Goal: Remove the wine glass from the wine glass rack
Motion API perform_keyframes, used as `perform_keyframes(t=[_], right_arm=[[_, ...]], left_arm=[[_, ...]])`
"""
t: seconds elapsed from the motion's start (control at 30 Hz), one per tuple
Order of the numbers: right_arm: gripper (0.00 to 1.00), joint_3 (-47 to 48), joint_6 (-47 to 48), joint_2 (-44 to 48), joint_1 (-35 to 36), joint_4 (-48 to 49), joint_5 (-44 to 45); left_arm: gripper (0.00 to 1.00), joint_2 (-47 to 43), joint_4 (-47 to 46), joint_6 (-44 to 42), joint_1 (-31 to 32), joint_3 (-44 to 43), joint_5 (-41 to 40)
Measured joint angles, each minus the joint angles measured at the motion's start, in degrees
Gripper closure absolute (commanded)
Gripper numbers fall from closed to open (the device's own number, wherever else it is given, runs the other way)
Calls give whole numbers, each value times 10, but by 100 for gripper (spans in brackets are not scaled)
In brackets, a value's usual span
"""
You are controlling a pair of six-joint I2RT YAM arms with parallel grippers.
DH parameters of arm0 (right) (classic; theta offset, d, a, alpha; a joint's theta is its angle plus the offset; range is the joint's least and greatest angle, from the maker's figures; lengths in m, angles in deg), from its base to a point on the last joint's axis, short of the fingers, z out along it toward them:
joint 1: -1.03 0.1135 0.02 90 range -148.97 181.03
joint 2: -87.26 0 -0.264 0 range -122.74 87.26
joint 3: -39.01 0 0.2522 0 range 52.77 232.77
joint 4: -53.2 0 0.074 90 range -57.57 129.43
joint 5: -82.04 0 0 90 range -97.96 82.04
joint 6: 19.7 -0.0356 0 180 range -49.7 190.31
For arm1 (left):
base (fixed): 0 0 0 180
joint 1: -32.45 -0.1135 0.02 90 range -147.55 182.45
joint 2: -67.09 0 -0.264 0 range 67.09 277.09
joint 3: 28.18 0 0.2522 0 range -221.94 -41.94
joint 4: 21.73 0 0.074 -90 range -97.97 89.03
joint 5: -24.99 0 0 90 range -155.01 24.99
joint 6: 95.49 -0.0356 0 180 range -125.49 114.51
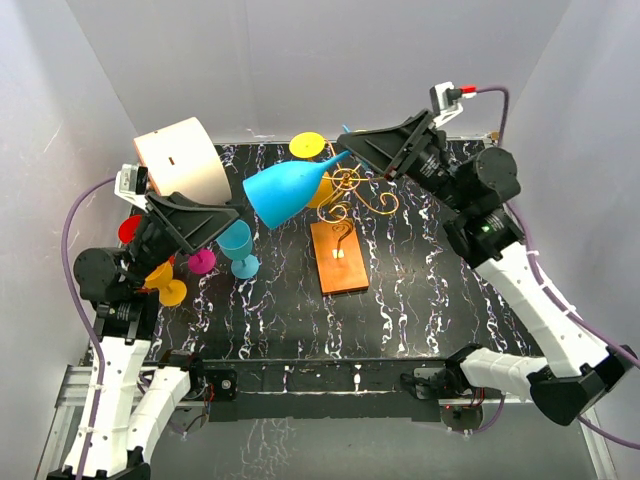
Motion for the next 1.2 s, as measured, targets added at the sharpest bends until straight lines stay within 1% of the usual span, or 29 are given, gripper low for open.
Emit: perform_keyframes(t=[0.13, 0.2, 0.27, 0.4, 0.53, 0.6, 0.67, 0.83, 0.87, 0.93, 1.0, 1.1, 1.13, 1.2], right_arm=[[56, -23, -53, -16, 15, 40, -13], [56, -27, -73, -17, 30, 68, -16], [56, -28, -82, -17, 42, 88, -17], [56, -28, -89, -19, 74, 119, -14], [56, -28, -87, -34, 92, 136, 0], [56, -28, -86, -42, 101, 136, 6], [56, -29, -84, -47, 108, 136, 12], [54, -29, -64, -51, 120, 132, 31], [53, -29, -59, -51, 122, 131, 34], [47, -35, -57, -51, 125, 133, 39], [33, -39, -56, -51, 127, 134, 43], [8, -50, -49, -49, 128, 135, 48], [2, -55, -44, -47, 128, 136, 50], [2, -67, -27, -41, 130, 127, 53]], left_arm=[[22, -16, -22, 19, 0, 14, 0], [25, -17, -28, 26, 0, 19, -1], [28, -16, -31, 31, 0, 25, -1], [39, -13, -35, 39, 0, 30, -2], [49, -16, -42, 41, 0, 30, -2], [56, -18, -38, 38, 0, 30, -2], [66, -23, -27, 32, 0, 29, -3], [100, -43, 24, 0, 0, 19, -12], [100, -47, 35, -8, 0, 14, -15], [100, -53, 60, -26, 0, 4, -21], [100, -57, 87, -42, 0, -3, -28], [100, -61, 130, -65, 0, -13, -38], [100, -61, 148, -75, 0, -18, -40], [100, -60, 188, -95, 0, -33, -47]])
